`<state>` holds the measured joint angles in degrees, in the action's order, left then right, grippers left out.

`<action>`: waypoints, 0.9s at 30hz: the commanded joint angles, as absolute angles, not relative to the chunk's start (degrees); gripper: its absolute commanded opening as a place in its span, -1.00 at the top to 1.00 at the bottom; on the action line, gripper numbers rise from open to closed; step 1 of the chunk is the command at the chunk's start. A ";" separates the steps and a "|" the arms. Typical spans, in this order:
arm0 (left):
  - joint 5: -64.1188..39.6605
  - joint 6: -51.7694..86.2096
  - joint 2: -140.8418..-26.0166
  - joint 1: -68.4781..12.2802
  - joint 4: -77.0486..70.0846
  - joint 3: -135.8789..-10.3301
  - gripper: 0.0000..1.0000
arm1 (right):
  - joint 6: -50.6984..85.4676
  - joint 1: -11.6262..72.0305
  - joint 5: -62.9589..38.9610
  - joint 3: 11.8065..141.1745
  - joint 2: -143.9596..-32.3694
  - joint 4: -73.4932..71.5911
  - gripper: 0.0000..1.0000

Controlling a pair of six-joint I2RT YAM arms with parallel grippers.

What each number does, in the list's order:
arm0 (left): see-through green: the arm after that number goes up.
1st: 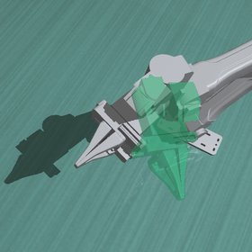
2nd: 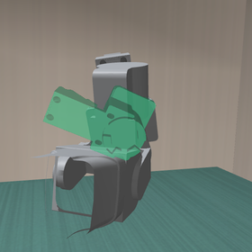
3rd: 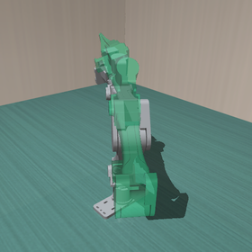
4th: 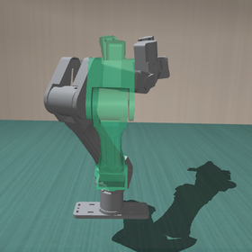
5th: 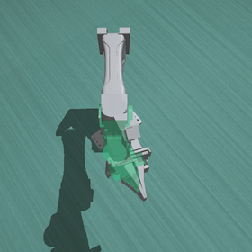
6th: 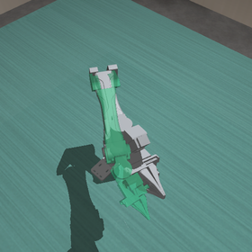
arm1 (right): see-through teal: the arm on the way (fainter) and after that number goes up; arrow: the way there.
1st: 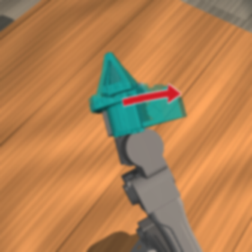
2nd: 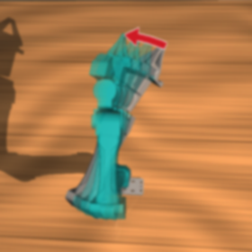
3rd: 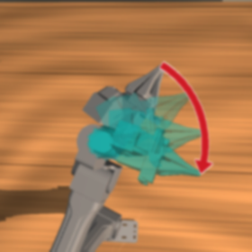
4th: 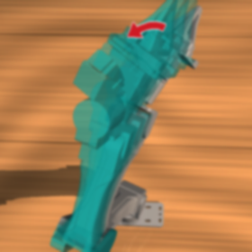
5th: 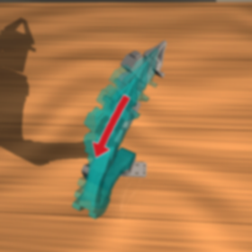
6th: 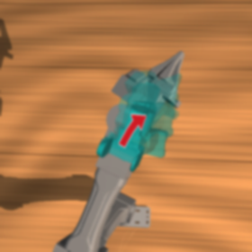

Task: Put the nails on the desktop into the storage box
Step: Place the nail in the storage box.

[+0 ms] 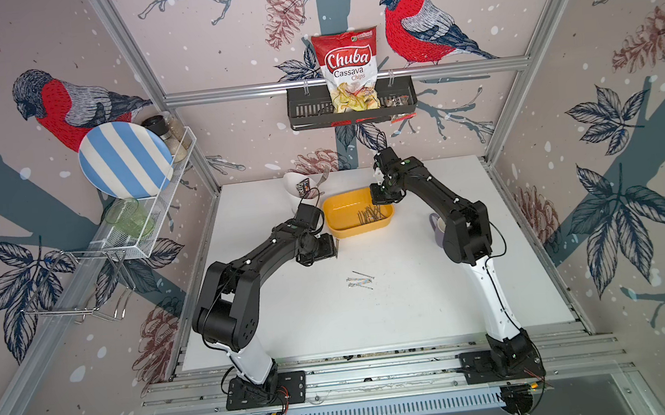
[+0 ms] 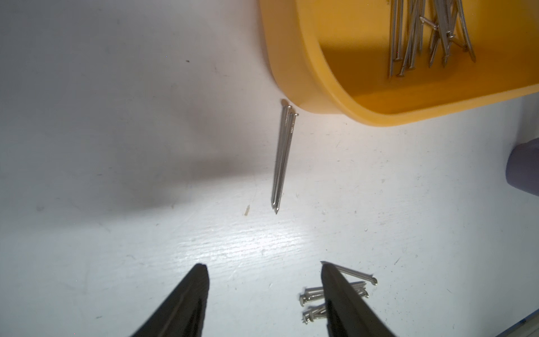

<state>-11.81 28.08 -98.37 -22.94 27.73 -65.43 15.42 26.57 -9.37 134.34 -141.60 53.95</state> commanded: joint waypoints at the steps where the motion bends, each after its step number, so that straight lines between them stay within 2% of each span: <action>1: -11.29 26.19 -99.47 -22.66 29.60 -66.85 -0.28 | 16.43 26.50 -10.72 134.56 -143.51 52.94 1.00; 9: -10.81 25.42 -102.53 -22.54 29.63 -68.88 -0.22 | 16.35 26.52 -10.28 134.04 -145.48 53.08 0.96; 12: -11.02 25.30 -103.40 -22.44 29.37 -69.37 -0.17 | 16.19 26.59 -10.18 133.86 -144.45 53.14 0.62; 15: -11.16 25.14 -103.88 -22.41 28.94 -69.59 -0.12 | 16.28 26.77 -10.16 133.14 -142.51 53.18 0.48; 21: -9.98 23.95 -104.90 -22.42 28.09 -69.61 -0.02 | 15.53 28.53 -9.67 130.98 -136.96 54.23 0.43; 27: -9.10 22.51 -107.28 -22.41 27.34 -70.58 0.04 | 13.78 32.29 -9.15 123.05 -128.19 51.98 0.41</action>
<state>-10.26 23.94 -106.63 -22.55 28.23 -69.84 14.90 30.96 -9.93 125.34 -131.22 52.82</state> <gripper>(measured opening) 0.484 0.295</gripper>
